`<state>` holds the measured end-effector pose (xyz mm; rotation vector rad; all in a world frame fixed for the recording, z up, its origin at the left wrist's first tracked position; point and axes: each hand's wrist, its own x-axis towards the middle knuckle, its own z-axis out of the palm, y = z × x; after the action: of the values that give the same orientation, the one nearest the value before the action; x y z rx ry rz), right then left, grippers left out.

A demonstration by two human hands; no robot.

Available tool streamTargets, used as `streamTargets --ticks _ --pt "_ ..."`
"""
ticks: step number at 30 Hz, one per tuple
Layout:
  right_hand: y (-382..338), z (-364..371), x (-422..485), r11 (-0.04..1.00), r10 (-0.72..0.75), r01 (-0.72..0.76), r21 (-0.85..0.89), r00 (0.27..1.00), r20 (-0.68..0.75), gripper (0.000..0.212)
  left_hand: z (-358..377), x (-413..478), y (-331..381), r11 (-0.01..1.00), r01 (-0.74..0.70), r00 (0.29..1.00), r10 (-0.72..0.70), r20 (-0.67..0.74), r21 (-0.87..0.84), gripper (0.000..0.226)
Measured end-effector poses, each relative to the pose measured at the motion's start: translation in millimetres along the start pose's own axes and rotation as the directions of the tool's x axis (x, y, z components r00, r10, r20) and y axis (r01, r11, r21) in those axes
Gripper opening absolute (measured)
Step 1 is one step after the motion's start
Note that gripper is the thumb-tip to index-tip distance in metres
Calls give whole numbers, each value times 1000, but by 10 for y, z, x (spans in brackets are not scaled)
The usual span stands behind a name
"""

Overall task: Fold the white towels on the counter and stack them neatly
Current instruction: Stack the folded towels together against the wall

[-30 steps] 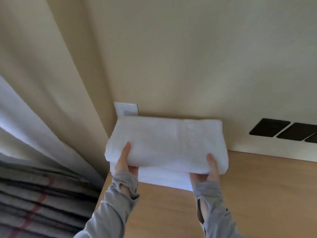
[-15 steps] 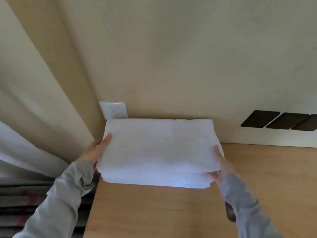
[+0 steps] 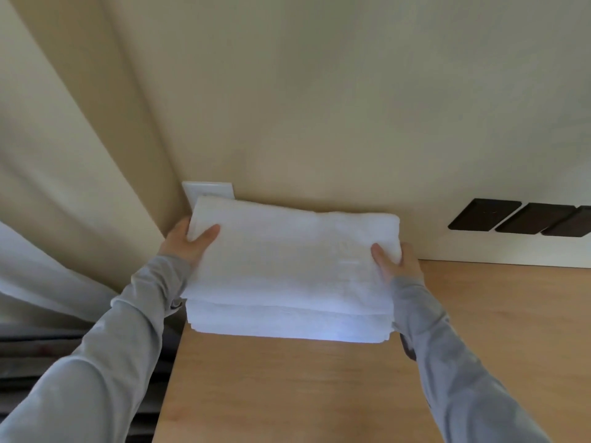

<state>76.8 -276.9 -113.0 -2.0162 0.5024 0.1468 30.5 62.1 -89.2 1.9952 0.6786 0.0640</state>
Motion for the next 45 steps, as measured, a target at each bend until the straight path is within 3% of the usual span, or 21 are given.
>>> streamTargets --ticks 5,11,15,17,19,20,22,24,26,30,33,37,42,45 --pt "44 71 1 996 -21 17 -88 999 -40 38 85 35 -261 995 91 996 -92 11 32 57" --pt "65 74 12 990 -35 28 -141 998 -46 37 139 7 -330 996 64 995 -59 -79 64 53" --pt "33 69 -98 979 -17 8 -204 999 -45 46 124 -102 -216 978 44 993 -20 -117 206 55" --pt "-12 43 -154 927 -59 19 -374 994 -97 59 104 -179 -98 916 1 975 87 -203 402 55" --pt "-138 28 -233 800 -322 144 -582 922 -215 63 144 -314 47 861 -153 899 325 -294 485 51" --pt "-238 73 -280 731 -486 269 -627 850 -202 60 218 -404 142 821 -276 836 462 -297 500 49" --pt "-451 308 -405 581 -651 503 -640 759 6 56 486 -584 326 687 -459 737 648 -190 563 49" --pt "-520 652 -521 460 -610 622 -634 740 284 50 796 -693 430 595 -490 813 576 88 637 55" --pt "-417 839 -492 381 -525 638 -670 745 412 50 911 -605 330 535 -423 889 402 221 731 58" --pt "-75 485 -194 363 -477 526 -769 814 332 57 549 -292 -151 487 -360 914 356 195 796 61" --pt "47 351 -115 287 -492 522 -803 799 344 68 423 -246 -328 492 -388 900 383 207 779 59" --pt "55 427 -144 299 -499 515 -803 802 329 75 462 -235 -350 525 -387 901 391 190 758 62" --pt "-33 401 -80 337 -431 513 -790 830 355 61 436 -197 -269 522 -382 913 340 224 763 64" --pt "-160 351 -102 346 -386 523 -779 836 390 61 337 -208 -136 578 -388 920 283 270 718 61"
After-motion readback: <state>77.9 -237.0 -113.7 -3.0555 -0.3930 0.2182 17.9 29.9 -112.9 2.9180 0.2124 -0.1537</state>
